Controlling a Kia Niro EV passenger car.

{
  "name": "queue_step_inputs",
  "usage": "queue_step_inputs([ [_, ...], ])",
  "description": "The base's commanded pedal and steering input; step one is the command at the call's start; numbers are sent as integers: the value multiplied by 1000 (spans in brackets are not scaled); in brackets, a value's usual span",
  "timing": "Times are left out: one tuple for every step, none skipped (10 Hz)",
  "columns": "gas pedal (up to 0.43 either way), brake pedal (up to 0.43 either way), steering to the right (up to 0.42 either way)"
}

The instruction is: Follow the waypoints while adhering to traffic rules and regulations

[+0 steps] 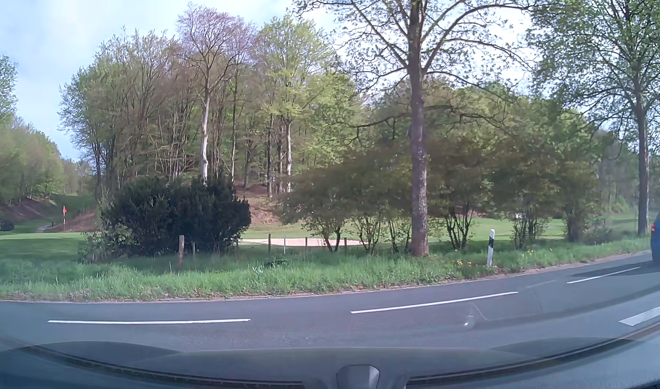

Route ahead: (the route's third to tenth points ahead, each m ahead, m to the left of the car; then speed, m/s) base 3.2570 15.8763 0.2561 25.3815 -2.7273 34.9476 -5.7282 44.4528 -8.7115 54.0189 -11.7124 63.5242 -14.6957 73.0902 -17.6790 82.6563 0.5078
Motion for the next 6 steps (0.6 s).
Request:
queue_step_inputs([
  [59,0,-320],
  [59,0,-335],
  [67,0,-365],
  [87,0,-400],
  [110,0,-426],
  [118,0,-443],
])
